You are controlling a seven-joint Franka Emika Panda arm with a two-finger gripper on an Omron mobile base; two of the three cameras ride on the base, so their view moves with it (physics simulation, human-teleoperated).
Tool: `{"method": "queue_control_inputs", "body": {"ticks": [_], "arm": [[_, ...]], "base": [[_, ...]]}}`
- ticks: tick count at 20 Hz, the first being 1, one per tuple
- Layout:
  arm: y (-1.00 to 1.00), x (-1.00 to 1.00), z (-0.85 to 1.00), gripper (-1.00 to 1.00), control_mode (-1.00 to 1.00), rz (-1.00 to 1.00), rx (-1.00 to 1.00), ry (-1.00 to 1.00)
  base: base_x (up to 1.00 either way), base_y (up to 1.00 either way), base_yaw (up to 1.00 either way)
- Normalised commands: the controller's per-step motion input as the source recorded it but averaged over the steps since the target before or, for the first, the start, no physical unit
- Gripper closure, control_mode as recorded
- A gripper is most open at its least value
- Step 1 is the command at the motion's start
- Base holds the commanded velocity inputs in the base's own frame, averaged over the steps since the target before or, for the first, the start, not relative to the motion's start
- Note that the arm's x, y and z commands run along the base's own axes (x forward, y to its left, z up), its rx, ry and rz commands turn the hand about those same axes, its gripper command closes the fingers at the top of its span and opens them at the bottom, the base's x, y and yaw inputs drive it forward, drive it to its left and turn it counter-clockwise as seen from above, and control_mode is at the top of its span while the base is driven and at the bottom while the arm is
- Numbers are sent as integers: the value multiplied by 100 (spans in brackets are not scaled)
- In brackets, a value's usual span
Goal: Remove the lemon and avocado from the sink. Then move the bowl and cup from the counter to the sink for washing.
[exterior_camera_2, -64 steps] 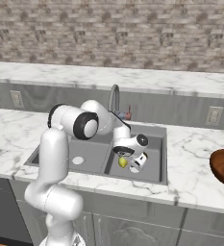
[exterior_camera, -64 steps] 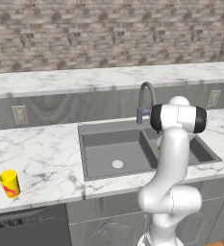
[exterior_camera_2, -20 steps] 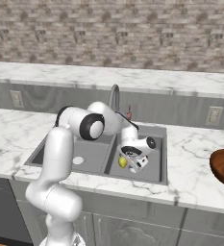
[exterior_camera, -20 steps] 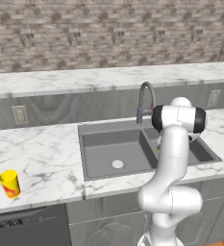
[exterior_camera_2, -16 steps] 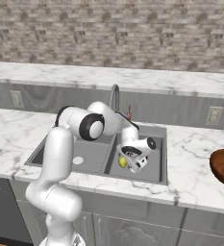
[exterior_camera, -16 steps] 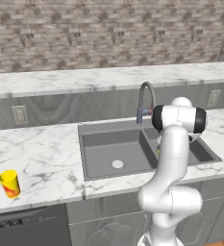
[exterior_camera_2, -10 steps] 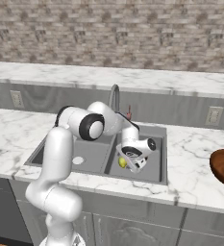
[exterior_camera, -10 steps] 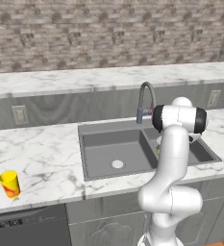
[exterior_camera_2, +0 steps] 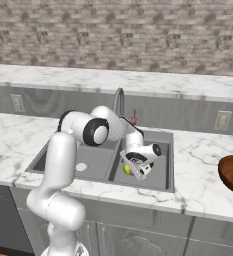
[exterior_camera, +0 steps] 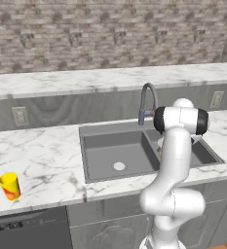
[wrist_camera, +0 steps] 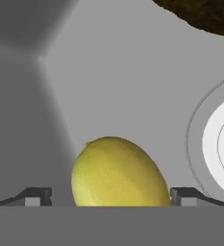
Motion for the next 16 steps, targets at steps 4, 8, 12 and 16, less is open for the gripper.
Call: {"method": "queue_control_inputs", "body": {"ticks": [4,8,12,16], "arm": [[1,13,-10,-100,-100,0,0,0],[0,9,-9,-100,-100,0,0,0],[0,1,-8,100,-100,0,0,0],[0,-1,-4,100,-100,0,0,0]], "base": [[0,0,0],[0,0,0],[0,0,0],[0,0,0]]}}
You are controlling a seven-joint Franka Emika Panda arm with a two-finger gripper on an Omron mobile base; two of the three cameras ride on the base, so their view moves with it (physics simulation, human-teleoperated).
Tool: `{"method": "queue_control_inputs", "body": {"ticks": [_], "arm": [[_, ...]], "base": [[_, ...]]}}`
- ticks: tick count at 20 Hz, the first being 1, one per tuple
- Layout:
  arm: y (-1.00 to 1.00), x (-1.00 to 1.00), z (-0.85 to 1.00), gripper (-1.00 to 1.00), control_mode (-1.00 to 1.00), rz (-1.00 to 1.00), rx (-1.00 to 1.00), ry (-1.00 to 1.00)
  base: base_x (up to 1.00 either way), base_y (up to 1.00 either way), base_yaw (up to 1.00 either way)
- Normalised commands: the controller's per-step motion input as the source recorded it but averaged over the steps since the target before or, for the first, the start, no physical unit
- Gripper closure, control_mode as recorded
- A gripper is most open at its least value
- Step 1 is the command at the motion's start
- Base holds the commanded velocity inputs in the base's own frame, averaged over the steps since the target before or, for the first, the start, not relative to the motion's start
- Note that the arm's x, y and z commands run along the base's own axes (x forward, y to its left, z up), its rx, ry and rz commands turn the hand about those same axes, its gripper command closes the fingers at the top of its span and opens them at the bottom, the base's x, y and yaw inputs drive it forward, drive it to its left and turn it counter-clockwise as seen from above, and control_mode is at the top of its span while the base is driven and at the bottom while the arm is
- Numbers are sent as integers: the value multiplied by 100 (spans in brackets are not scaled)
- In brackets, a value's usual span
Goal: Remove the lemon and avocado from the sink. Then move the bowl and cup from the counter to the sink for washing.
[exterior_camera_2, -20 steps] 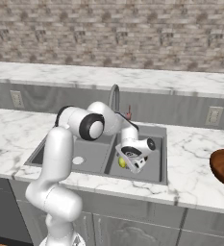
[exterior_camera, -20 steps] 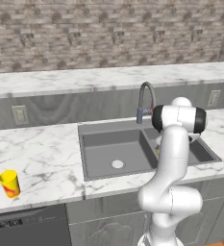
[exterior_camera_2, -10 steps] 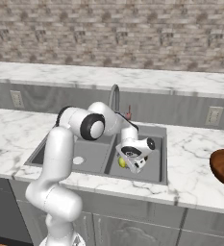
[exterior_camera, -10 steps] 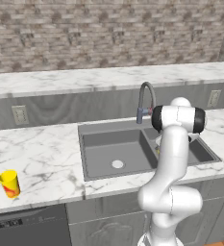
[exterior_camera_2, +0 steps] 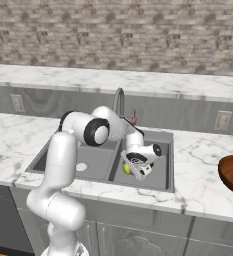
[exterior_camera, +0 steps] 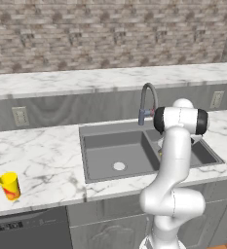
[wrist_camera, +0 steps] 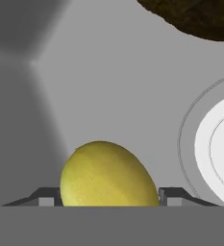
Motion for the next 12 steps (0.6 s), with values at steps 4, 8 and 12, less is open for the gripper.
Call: {"method": "queue_control_inputs", "body": {"ticks": [4,8,12], "arm": [[0,-4,-3,100,-100,0,0,0],[-8,-13,1,100,-100,0,0,0],[-12,-14,9,100,-100,0,0,-6]], "base": [[0,0,0],[0,0,0],[0,0,0]]}}
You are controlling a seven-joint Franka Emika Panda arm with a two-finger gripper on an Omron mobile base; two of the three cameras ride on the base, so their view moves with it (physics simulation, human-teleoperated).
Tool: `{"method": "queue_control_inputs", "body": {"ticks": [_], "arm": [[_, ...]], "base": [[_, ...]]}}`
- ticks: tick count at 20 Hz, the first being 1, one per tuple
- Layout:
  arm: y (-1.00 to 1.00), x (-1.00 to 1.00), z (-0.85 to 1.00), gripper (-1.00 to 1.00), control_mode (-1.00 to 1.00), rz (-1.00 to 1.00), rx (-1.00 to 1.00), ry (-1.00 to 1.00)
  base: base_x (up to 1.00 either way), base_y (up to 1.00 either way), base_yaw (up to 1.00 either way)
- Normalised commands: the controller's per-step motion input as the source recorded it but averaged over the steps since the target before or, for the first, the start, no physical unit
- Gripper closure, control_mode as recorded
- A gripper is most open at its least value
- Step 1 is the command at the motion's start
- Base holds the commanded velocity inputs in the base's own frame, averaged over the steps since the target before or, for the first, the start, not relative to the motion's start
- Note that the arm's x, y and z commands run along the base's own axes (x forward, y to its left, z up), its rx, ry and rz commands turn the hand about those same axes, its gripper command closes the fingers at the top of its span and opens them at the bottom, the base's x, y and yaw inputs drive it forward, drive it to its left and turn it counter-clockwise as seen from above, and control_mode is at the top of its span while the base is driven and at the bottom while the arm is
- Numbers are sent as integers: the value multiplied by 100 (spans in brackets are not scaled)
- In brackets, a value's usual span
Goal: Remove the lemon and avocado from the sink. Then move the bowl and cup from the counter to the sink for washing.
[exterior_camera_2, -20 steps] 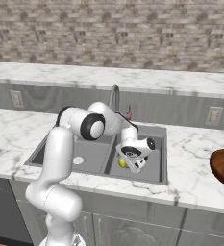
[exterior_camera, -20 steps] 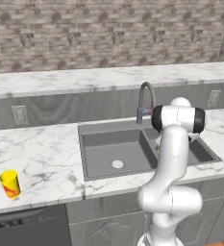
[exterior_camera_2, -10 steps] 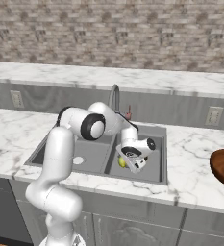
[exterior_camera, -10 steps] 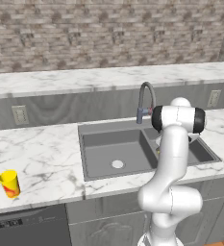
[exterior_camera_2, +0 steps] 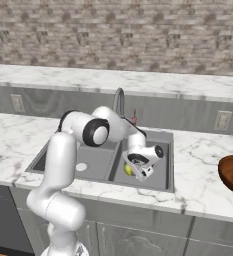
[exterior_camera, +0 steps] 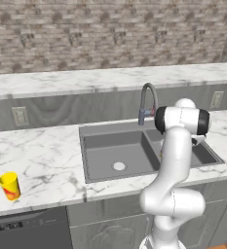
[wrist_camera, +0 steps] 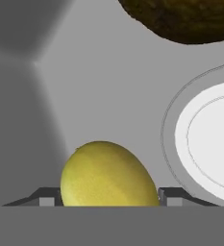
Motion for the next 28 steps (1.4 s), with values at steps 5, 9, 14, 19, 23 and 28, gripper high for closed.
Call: {"method": "queue_control_inputs", "body": {"ticks": [5,9,14,19,23,28], "arm": [[-14,-11,18,100,-100,0,0,-6],[-8,-7,25,100,-100,0,0,0],[-3,-1,30,100,-100,0,0,0],[-2,-4,35,100,-100,0,0,0],[-12,-5,26,100,-100,0,0,-1],[-13,-13,26,100,-100,0,0,-9]], "base": [[0,0,0],[0,0,0],[0,0,0],[0,0,0],[0,0,0],[0,0,0]]}}
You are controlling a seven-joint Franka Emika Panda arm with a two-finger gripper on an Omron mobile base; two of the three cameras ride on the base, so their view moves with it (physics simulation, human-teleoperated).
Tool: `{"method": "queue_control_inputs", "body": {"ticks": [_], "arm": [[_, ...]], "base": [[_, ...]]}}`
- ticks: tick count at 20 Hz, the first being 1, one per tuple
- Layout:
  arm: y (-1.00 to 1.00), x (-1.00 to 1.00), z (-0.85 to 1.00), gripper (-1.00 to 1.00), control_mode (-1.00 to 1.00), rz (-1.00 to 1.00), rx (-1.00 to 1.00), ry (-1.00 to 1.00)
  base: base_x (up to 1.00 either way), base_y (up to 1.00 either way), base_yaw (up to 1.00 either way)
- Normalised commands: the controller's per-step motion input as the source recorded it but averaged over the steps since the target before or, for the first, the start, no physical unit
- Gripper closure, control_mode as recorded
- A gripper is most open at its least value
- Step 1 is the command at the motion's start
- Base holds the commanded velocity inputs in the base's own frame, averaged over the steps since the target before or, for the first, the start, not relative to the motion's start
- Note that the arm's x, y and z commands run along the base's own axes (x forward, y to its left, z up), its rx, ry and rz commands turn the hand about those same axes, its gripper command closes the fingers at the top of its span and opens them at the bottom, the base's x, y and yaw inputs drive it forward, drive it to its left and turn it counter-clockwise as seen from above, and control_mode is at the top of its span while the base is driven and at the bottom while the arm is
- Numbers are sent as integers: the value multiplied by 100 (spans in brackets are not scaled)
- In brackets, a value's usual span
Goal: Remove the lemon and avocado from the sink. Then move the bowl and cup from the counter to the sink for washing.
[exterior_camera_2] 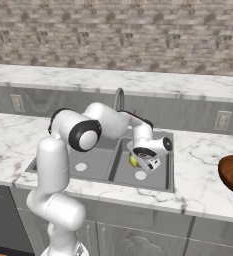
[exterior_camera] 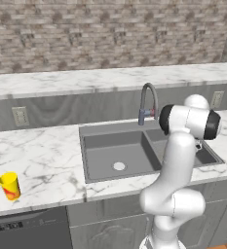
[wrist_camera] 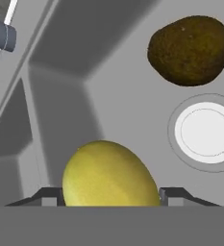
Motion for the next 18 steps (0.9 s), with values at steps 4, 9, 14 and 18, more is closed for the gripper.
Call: {"method": "queue_control_inputs", "body": {"ticks": [4,9,14,18], "arm": [[-2,-18,29,100,-100,0,0,-16],[-2,-15,32,100,-100,0,0,-9],[-5,-12,35,100,-100,0,-5,0],[-9,-13,35,100,-100,0,-11,0]], "base": [[0,0,0],[0,0,0],[0,0,0],[0,0,0]]}}
